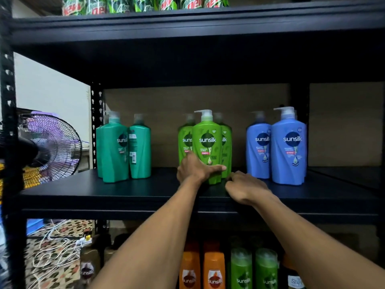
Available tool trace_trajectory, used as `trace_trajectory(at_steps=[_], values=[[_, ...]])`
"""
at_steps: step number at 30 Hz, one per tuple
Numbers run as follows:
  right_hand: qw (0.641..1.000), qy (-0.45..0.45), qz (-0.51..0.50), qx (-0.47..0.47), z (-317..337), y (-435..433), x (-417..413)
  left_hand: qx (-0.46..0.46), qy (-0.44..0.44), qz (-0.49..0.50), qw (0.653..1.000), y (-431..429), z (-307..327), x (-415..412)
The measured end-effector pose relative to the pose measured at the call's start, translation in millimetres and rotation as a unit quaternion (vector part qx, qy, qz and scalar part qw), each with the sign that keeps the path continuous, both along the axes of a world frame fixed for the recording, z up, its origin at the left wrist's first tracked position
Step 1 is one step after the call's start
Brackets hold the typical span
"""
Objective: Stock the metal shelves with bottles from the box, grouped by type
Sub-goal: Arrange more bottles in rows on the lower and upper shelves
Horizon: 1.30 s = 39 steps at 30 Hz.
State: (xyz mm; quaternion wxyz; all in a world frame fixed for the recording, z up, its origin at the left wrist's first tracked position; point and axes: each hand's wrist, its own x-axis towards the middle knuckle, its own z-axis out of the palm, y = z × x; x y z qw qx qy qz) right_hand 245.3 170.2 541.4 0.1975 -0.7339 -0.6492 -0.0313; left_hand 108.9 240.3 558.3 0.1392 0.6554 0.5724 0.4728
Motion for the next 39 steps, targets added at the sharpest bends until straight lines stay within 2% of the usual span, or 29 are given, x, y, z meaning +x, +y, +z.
trace_trajectory(at_steps=[14,26,34,39], values=[[1.000,-0.013,0.002,-0.003,1.6,-2.4,-2.5,0.020,-0.007,-0.058,0.998,10.2,-4.8,-0.8],[1.000,-0.011,0.002,-0.004,2.2,-3.3,-2.0,0.021,0.028,-0.044,0.998,13.5,-4.8,-0.7],[1.000,-0.002,-0.002,-0.003,2.6,-5.3,-2.4,0.034,0.000,-0.047,0.998,10.0,-4.9,-1.8],[0.998,0.036,-0.022,0.056,0.5,-10.9,-5.3,0.059,-0.008,-0.030,0.998,6.3,-3.1,-4.2]])
